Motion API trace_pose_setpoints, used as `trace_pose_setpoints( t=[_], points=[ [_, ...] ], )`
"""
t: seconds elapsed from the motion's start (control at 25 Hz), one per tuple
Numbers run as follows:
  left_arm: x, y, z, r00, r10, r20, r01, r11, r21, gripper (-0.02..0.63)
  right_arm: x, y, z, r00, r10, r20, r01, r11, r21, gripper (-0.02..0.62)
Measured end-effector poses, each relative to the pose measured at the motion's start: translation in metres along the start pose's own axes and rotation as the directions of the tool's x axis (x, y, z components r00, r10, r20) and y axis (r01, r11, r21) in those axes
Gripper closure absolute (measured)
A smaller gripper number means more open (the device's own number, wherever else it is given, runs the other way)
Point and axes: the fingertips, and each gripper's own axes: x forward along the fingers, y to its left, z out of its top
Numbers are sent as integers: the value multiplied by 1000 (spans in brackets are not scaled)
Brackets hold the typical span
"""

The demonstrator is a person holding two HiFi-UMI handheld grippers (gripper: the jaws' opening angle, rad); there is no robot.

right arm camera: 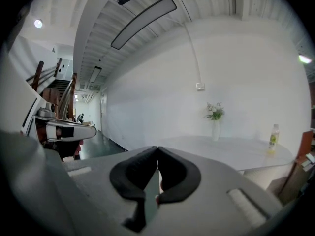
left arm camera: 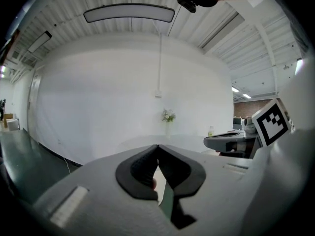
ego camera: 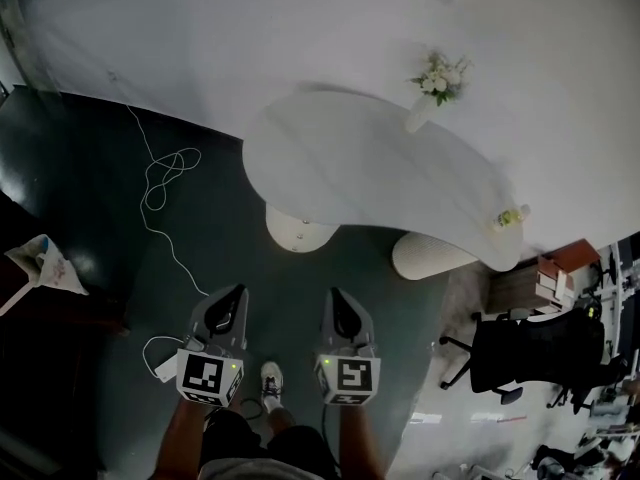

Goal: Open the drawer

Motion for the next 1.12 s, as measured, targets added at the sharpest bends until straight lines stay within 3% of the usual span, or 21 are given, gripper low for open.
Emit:
trace_pose_setpoints(
  t=[0.32, 0.64, 1.12],
  points=[
    [67, 33, -56, 995, -96, -41, 96, 995, 12, 595, 68, -1, -53, 997, -58, -43, 58, 998, -6, 591],
    [124, 59, -158, 977, -182, -110, 183, 983, -2, 595, 129, 2, -144, 989, -97, -114, 95, 995, -25, 591],
    [180, 80, -289, 962, -225, -158, 218, 974, -57, 595, 194, -10, -274, 978, -150, -148, 151, 989, -3, 591]
  ],
)
